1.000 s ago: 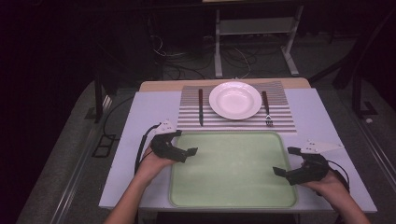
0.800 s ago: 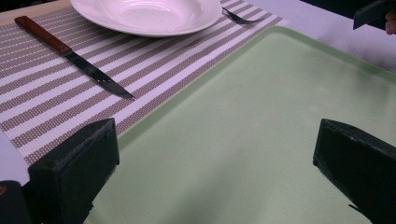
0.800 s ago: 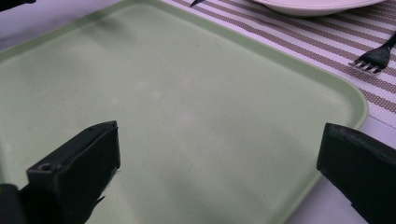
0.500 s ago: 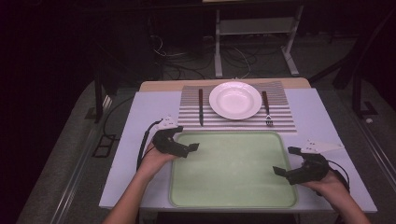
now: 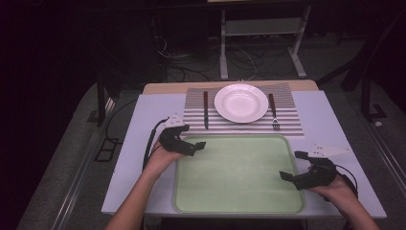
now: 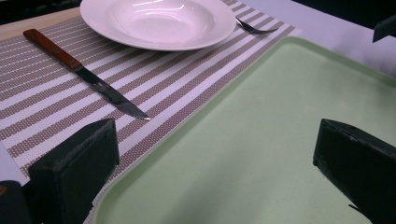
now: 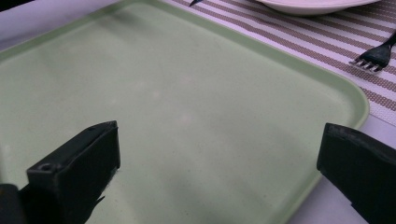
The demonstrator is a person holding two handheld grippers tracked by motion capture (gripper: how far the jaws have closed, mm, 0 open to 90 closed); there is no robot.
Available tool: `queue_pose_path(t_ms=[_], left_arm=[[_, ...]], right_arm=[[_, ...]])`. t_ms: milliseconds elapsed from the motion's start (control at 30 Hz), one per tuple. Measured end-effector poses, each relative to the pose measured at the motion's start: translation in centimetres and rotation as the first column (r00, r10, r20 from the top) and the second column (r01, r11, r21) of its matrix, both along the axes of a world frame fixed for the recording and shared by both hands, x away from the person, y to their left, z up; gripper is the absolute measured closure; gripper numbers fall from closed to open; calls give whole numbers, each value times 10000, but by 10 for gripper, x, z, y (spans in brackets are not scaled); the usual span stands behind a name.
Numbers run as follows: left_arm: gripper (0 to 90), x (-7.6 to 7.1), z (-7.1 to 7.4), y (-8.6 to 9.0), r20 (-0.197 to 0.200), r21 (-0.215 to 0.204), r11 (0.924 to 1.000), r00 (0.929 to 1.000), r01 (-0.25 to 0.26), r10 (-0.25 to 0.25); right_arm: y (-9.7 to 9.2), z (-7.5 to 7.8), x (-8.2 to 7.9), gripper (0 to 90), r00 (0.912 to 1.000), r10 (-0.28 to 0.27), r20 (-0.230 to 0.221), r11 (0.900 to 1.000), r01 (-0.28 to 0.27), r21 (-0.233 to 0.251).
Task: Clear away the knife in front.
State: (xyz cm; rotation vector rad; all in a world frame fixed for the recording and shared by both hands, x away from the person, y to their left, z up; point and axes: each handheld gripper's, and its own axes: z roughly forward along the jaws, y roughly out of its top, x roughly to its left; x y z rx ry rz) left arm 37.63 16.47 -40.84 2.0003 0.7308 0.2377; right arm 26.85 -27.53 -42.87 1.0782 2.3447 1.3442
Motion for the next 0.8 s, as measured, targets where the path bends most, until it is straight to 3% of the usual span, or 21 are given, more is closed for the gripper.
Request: queue_pose_path(t_ms=[700,800], left_arm=[[0,21,-1,-10,94,-33,10000,9999,-65,66],[42,22,-1,-10,212,-70,9998,9996,-164,165]], right_arm=[[0,0,0,0,10000,-24,10,10000,24,63],[0,0,0,0,10000,-14,-4,10000,14,55]])
